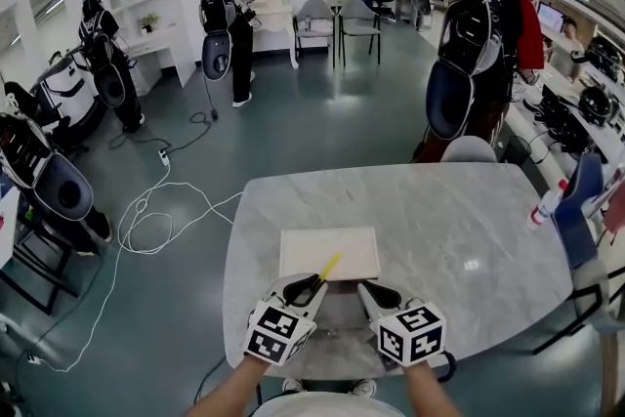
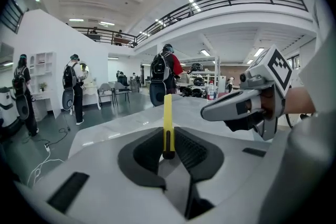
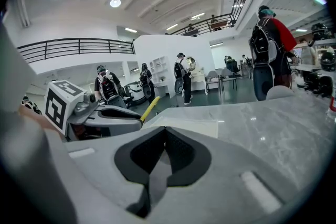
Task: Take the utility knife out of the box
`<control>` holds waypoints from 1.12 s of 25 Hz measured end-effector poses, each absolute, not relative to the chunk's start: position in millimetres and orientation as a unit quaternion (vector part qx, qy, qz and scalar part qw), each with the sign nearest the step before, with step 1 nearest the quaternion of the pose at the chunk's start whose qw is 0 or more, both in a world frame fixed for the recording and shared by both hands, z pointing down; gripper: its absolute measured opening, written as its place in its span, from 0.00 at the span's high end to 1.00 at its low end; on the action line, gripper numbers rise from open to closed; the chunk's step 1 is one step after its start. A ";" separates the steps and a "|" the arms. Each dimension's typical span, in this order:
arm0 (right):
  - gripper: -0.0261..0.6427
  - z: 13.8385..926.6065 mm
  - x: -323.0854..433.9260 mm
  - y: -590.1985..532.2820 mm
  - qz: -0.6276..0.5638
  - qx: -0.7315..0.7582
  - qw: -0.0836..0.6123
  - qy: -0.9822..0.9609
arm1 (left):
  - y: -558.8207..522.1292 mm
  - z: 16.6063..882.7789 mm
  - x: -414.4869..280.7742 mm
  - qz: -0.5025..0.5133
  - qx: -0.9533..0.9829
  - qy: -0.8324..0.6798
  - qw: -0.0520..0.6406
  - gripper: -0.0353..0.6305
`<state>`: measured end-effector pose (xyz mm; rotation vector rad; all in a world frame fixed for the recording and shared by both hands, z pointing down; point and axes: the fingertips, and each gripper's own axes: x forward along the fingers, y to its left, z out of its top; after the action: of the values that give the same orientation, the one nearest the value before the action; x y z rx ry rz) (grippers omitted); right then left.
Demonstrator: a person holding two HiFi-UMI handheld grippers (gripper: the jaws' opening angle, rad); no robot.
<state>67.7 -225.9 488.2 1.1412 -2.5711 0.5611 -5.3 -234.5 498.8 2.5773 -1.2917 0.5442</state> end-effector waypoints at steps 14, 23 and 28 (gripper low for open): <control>0.95 467.2 69.8 -234.1 0.184 0.405 0.117 -0.888 | -241.1 476.7 -33.5 0.120 0.853 -0.495 0.118 0.85; 0.95 463.9 74.7 -232.5 0.174 0.417 0.117 -0.884 | -237.2 476.3 -49.9 0.108 0.839 -0.518 0.125 0.85; 0.95 462.3 72.8 -229.5 0.174 0.417 0.115 -0.884 | -233.2 476.6 -54.5 0.106 0.837 -0.521 0.129 0.85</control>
<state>72.8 -229.5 462.3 1.2236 -2.5924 0.5099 -54.5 -233.2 476.6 2.4345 -1.5133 0.3093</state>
